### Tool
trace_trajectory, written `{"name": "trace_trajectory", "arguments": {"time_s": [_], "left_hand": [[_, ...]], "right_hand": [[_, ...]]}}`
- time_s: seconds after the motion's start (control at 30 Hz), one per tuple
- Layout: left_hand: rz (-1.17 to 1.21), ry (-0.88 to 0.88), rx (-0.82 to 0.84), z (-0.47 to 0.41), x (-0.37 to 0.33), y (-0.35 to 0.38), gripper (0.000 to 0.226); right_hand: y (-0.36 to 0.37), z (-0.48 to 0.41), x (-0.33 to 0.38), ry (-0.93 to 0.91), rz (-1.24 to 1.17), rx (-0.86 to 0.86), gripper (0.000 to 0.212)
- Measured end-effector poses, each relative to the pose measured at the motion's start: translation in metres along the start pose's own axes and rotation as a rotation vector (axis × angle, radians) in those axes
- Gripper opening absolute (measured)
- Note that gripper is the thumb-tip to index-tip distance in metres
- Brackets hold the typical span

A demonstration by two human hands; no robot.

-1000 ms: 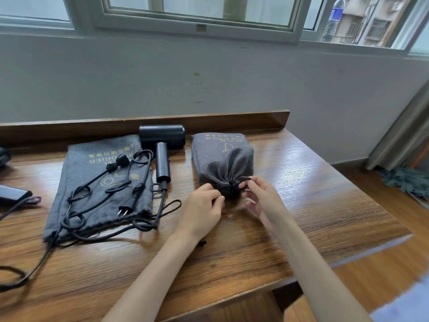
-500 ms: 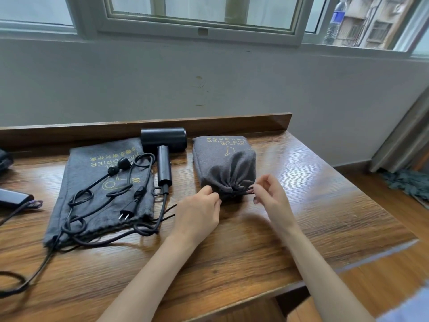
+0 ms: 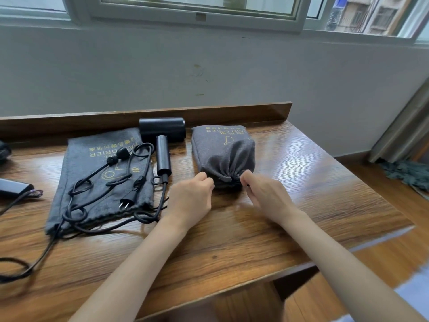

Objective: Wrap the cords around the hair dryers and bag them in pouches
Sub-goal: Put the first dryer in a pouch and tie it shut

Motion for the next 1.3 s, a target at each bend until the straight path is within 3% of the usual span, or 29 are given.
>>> {"name": "trace_trajectory", "arguments": {"time_s": [0.07,0.17,0.3,0.4,0.53,0.63,0.77,0.83,1.0,1.13,1.2,1.3], "left_hand": [[0.062,-0.074,0.044,0.005,0.000,0.006,0.020],[0.263,-0.233,0.196,0.015,-0.002,0.015,0.025],[0.915,-0.520,0.511,0.024,-0.025,0.025,0.026],[0.895,-0.443,0.486,0.026,-0.043,0.024,0.025],[1.008,-0.438,0.524,0.037,-0.052,0.028,0.021],[0.949,-0.507,0.398,0.040,-0.039,0.022,0.024],[0.804,-0.524,-0.003,0.040,-0.027,-0.017,0.025],[0.860,-0.529,-0.021,0.036,-0.032,-0.022,0.029],[1.173,-0.807,0.371,0.029,-0.045,0.026,0.018],[1.447,-0.992,0.340,0.022,-0.050,0.044,0.012],[1.621,-1.089,0.314,0.019,-0.054,0.047,0.008],[1.691,-1.157,0.295,0.019,-0.054,0.050,0.008]], "right_hand": [[0.004,0.006,-0.001,-0.003,-0.136,0.042,0.029],[0.006,0.021,-0.004,0.173,-0.399,0.034,0.006],[0.014,0.032,0.010,0.470,-0.619,-0.037,0.024],[0.018,0.030,0.015,0.655,-0.802,-0.048,0.029],[0.016,0.023,0.019,0.690,-0.964,-0.023,0.023],[0.013,0.022,0.019,0.670,-0.995,-0.069,0.020],[0.016,0.032,0.014,0.764,-1.085,-0.136,0.017],[0.017,0.033,0.015,0.768,-1.087,-0.115,0.018],[0.002,0.032,0.021,0.687,-0.918,-0.104,0.019],[-0.007,0.033,0.029,0.565,-0.689,-0.120,0.016],[-0.007,0.033,0.032,0.540,-0.659,-0.127,0.015],[-0.007,0.035,0.033,0.519,-0.649,-0.141,0.013]]}}
Point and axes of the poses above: each hand's wrist, its own z-axis away from the middle knuckle, its own y-axis out of the palm, x = y × z, the point moved 6 cm from there along -z, towards the middle knuckle, and after that the axes turned 5 degrees about -z, right-handed, at the moved point
